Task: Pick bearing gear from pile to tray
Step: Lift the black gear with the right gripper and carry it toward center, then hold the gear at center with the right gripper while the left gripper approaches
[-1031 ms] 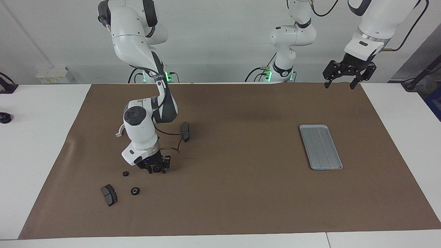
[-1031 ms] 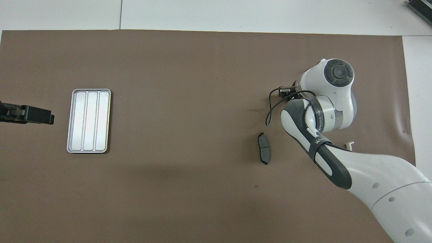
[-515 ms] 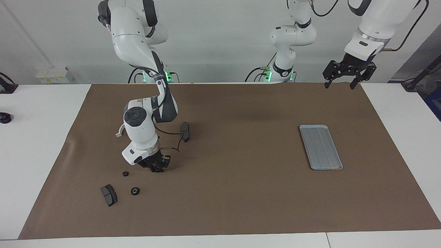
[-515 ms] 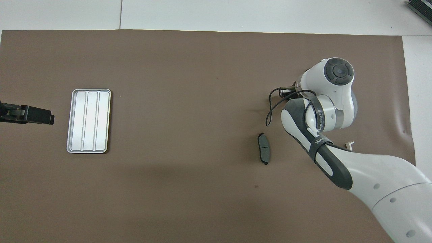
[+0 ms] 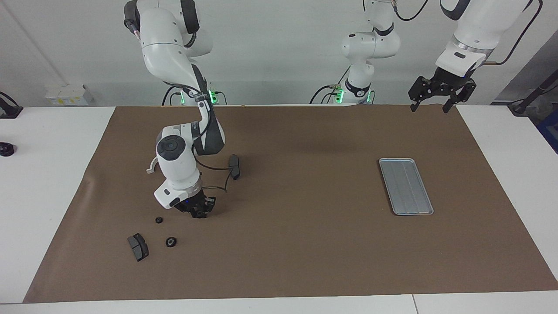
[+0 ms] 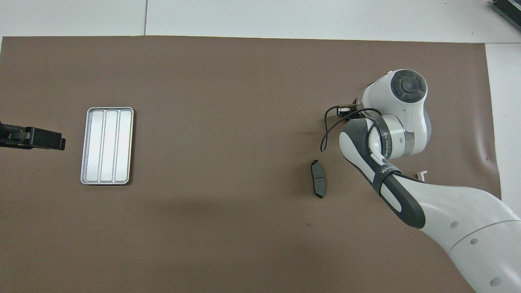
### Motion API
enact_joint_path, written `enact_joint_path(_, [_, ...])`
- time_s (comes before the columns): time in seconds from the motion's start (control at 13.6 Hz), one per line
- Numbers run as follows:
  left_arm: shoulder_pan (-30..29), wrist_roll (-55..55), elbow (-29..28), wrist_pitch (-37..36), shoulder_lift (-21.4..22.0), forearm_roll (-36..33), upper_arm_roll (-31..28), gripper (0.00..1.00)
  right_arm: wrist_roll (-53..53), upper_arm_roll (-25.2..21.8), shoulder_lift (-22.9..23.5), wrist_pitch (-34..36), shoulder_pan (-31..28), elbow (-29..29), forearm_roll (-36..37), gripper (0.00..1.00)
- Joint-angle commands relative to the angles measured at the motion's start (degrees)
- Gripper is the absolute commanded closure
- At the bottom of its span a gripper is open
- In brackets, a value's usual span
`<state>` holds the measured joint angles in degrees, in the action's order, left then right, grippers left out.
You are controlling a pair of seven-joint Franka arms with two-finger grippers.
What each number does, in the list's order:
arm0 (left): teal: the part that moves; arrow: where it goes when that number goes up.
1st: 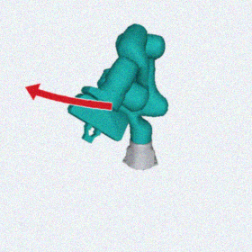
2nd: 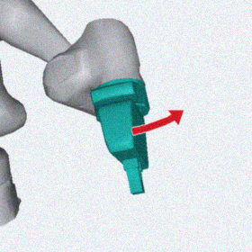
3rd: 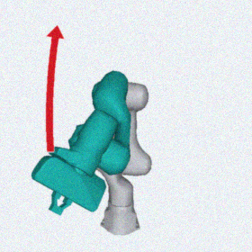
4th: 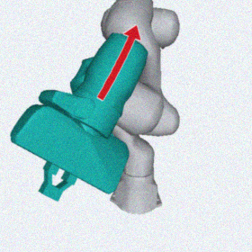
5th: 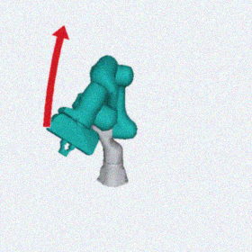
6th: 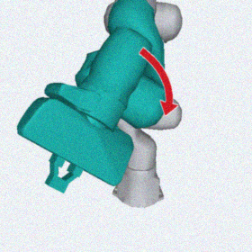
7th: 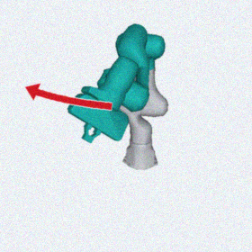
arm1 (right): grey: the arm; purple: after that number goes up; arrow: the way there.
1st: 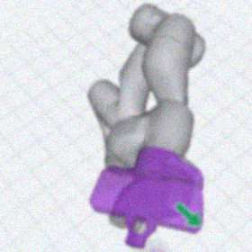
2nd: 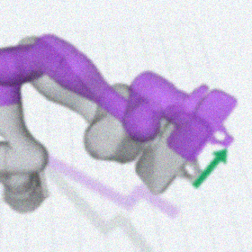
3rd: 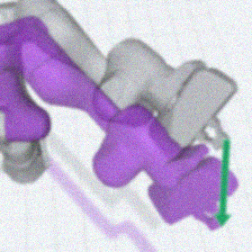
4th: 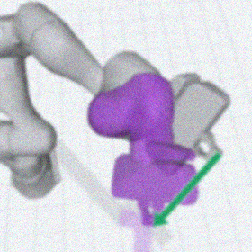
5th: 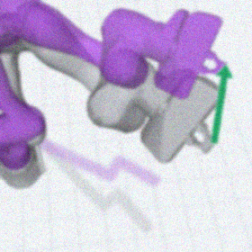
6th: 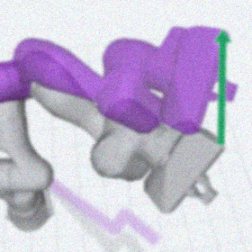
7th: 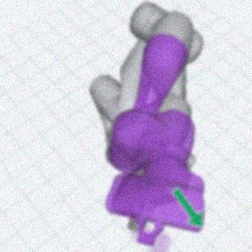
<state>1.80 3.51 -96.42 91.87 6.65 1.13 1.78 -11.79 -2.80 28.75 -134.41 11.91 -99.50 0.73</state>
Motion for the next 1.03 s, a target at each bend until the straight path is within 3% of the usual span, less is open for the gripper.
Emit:
enact_joint_path(0.0, [-1.0, -0.3, -0.7, 0.0, 0.8, 0.5, 0.6, 0.00, -1.1, 2.3, -2.2, 5.0, 0.6, 4.1, 0.6, 0.86])
enact_joint_path(0.29, [-1.0, -0.3, -0.7, 0.0, 0.8, 0.5, 0.6, 0.00, -4.8, 4.8, -2.2, 2.9, 5.9, 7.8, 0.4, 0.86])
enact_joint_path(0.66, [-1.0, -0.3, -0.8, 0.0, 0.8, 0.6, 0.6, 0.00, -11.3, 4.9, -2.0, -5.2, 14.5, 7.0, 0.0, 0.86])
enact_joint_path(0.96, [-1.0, -0.3, -0.8, 0.0, 0.8, 0.5, 0.6, 0.00, -16.1, 4.8, 0.9, -13.2, 20.2, 6.6, 0.8, 0.86])
